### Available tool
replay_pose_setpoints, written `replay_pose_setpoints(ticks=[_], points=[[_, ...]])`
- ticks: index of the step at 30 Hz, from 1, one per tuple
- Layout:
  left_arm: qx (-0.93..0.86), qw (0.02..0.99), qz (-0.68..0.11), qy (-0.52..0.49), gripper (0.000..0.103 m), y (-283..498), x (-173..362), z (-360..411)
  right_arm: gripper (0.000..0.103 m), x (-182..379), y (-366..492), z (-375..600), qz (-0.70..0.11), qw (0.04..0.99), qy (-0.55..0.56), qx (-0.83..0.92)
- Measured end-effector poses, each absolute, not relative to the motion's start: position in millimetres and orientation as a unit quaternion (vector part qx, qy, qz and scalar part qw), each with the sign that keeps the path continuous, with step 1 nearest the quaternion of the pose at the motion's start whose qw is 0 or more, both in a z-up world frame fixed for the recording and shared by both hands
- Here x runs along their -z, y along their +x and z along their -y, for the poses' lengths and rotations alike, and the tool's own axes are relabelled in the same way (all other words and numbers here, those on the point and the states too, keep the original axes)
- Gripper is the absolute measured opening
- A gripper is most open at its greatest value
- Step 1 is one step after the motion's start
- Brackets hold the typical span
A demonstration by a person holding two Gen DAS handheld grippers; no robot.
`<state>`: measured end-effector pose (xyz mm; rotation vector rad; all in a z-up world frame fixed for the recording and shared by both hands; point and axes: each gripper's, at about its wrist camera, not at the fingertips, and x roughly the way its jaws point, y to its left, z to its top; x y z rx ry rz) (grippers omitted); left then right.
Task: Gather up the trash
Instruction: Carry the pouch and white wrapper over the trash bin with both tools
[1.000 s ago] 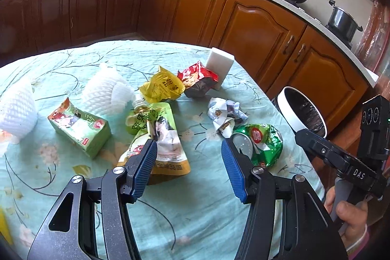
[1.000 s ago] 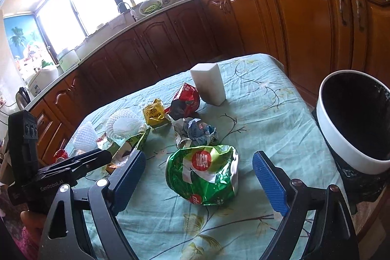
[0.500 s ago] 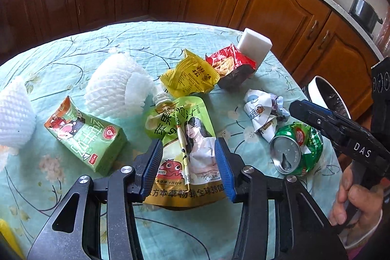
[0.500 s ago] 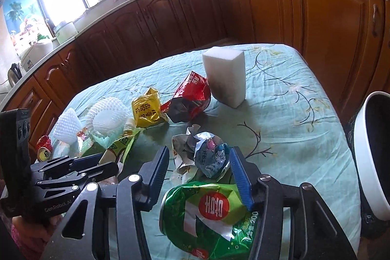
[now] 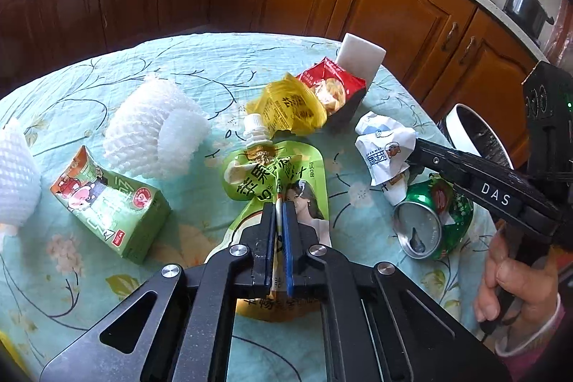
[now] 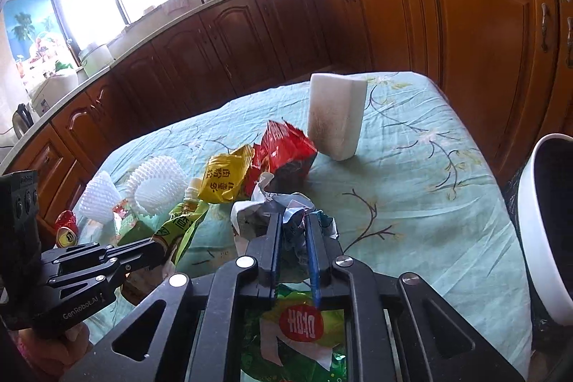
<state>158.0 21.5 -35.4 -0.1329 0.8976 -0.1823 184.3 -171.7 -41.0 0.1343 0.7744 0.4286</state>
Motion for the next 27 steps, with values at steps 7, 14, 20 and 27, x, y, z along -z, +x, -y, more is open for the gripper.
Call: replay_pose_setpoints(ticks=[7,14,20,27], points=[[0.104,0.907,-0.403,-0.059,0.003,144.6,11.3,-12.8,0.013,23.0,169.2,205.4,-0.347,0.913,0.097,-0.192],[0.128,0.91,-0.391,-0.055,0.003,142.4,-3.3,9.9,0.013,18.3,157.4,241.8,-0.331,0.922,0.12,-0.163],[0.149,0.911,-0.382,-0.045,0.003,145.7,-14.3,36.1,0.013,15.2,149.1,273.2,-0.321,0.927,0.138,-0.137],[0.175,0.91,-0.374,-0.03,0.003,147.8,-24.1,66.2,0.013,17.6,138.3,305.7,-0.316,0.93,0.152,-0.111]])
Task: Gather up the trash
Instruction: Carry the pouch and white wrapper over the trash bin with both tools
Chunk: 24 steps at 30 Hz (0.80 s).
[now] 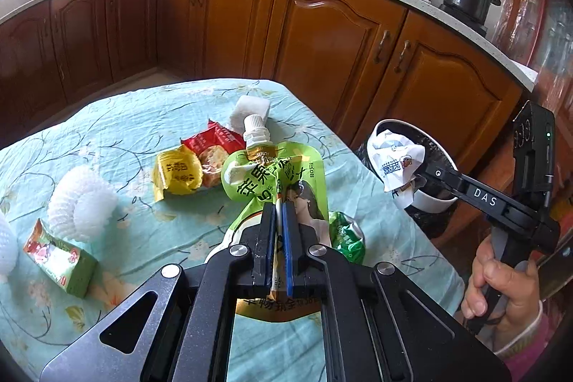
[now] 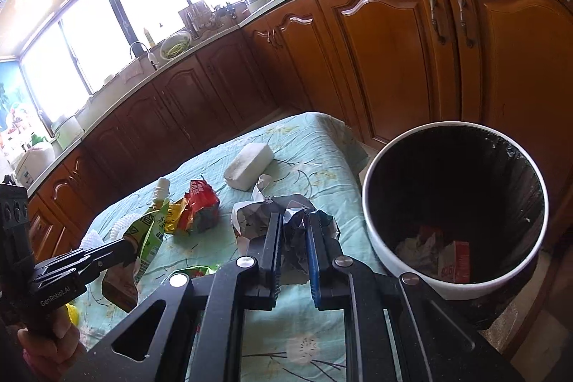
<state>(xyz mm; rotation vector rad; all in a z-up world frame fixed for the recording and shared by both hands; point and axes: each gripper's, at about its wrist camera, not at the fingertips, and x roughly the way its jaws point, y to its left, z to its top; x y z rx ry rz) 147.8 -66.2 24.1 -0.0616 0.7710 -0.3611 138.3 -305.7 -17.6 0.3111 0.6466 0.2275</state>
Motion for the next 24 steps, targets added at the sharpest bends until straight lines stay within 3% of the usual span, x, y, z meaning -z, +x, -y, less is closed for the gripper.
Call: replay_pose_setpoints(ticks=[24], points=[[0.269,0.887,-0.376,0.012,0.003,164.5,-30.7,183.5,0.013,22.1,117.2,401.0,-0.307,0.933,0.185,-0.023]])
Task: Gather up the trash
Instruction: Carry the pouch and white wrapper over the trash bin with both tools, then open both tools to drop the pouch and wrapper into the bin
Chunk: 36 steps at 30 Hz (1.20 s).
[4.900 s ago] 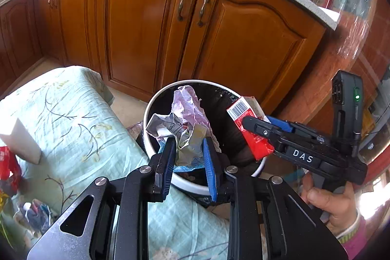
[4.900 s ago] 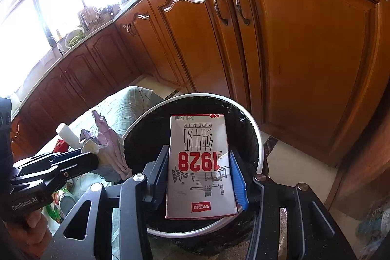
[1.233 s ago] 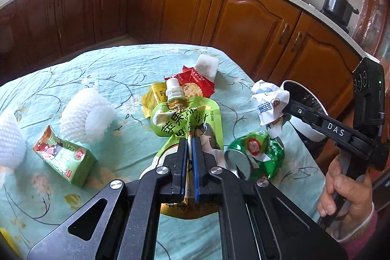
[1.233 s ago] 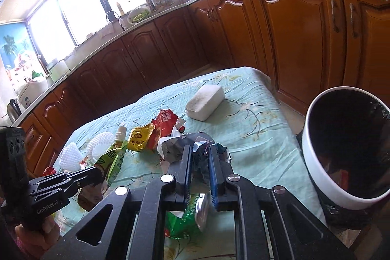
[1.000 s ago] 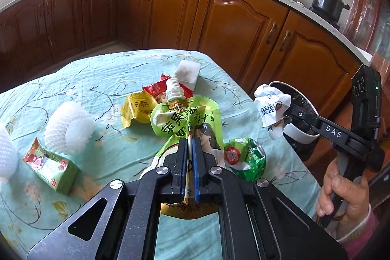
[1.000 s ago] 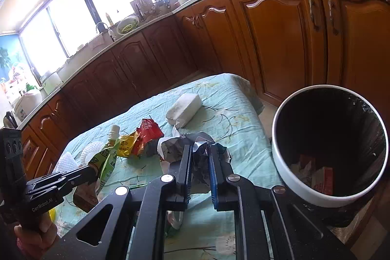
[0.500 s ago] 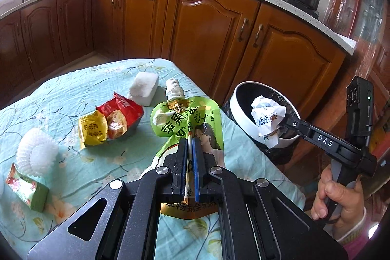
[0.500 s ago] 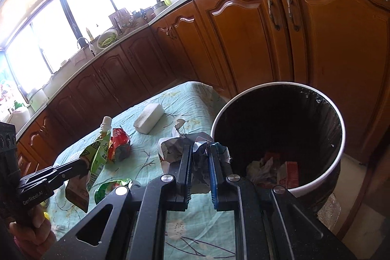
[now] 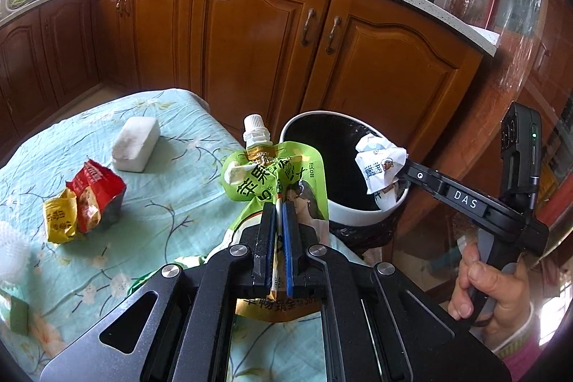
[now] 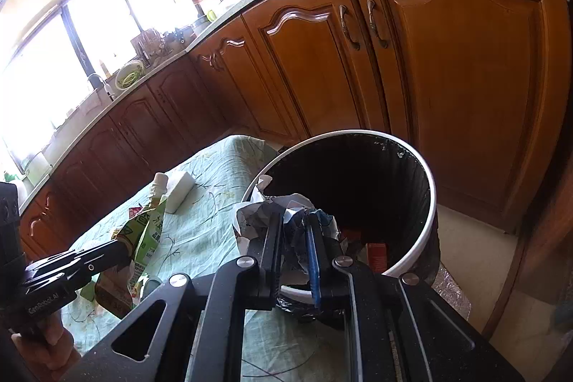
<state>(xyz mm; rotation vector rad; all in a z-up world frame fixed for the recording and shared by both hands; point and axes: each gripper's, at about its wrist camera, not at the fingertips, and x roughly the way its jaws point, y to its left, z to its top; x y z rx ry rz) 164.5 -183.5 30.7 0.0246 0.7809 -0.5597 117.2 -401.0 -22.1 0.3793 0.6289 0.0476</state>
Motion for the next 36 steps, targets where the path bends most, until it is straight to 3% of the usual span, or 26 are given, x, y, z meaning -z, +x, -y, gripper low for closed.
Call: replay_pose_setpoints(ticks=[31,36], points=[[0.299,0.856,-0.416,0.072,0.004,234.6,-4.2,307.2,0.013,39.6,158.5,451.4,-0.34,0.924,0.175,0.019],[0.297,0.853,-0.424,0.073,0.004,240.2,-0.2,313.2,0.021,42.9,165.8,452.4,-0.351,0.919,0.178,0.015]])
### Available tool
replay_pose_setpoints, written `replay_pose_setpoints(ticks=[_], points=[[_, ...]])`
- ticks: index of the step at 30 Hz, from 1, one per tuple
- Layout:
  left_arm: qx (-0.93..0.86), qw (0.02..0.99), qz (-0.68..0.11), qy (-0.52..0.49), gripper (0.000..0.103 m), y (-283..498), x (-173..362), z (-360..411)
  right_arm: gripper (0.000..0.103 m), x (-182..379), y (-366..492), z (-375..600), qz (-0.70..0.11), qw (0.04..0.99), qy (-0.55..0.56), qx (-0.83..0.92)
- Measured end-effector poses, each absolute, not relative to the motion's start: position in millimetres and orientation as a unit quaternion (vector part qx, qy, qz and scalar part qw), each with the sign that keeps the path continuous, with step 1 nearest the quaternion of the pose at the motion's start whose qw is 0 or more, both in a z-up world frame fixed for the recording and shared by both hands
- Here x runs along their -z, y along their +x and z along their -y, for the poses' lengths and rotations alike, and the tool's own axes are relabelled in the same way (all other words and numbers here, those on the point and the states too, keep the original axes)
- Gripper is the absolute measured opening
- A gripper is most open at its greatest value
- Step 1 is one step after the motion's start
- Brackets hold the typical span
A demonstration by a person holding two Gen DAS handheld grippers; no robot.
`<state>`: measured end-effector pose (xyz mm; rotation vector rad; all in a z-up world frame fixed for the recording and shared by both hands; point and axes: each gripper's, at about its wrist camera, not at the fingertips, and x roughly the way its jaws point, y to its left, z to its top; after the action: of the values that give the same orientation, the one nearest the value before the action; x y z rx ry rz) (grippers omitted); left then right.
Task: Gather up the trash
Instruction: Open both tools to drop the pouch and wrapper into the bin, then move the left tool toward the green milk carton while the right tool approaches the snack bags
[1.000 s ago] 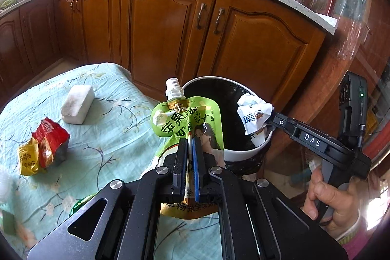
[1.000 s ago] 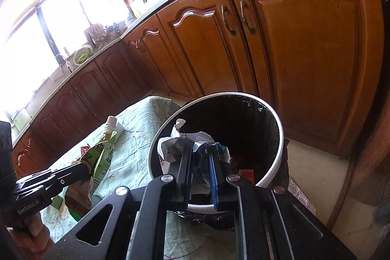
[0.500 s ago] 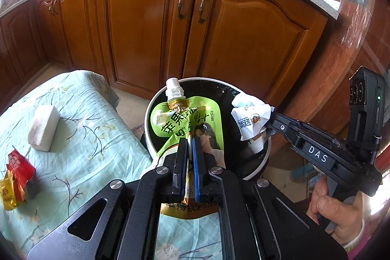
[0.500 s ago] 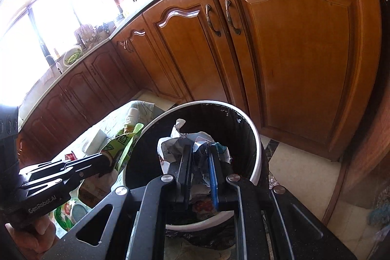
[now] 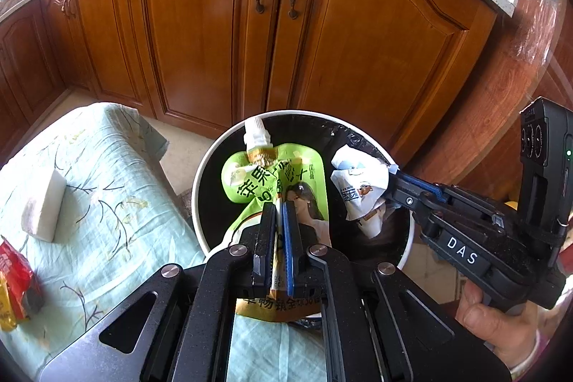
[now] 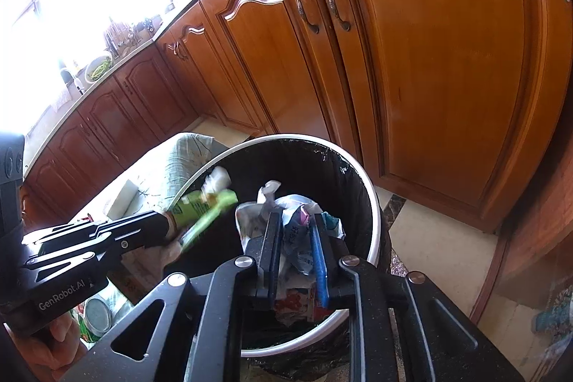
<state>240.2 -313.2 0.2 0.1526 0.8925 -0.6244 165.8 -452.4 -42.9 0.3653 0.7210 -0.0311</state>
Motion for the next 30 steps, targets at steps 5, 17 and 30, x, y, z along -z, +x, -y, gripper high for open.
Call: replay_pose_setpoints(ticks=[5,17,30], points=[[0.296,0.855,-0.42,0.066,0.027,239.5,-2.8,312.5,0.052,42.2,161.0,450.8,-0.342,0.923,0.178,0.012],[0.272,0.869,-0.413,0.009,0.047,205.5,-6.2,247.4,0.099,33.9,127.0,423.7,-0.313,0.931,0.187,-0.007],[0.21,0.895,-0.391,-0.039,0.063,152.0,-12.2,145.2,0.1,25.3,102.5,355.0,-0.316,0.921,0.213,-0.074]])
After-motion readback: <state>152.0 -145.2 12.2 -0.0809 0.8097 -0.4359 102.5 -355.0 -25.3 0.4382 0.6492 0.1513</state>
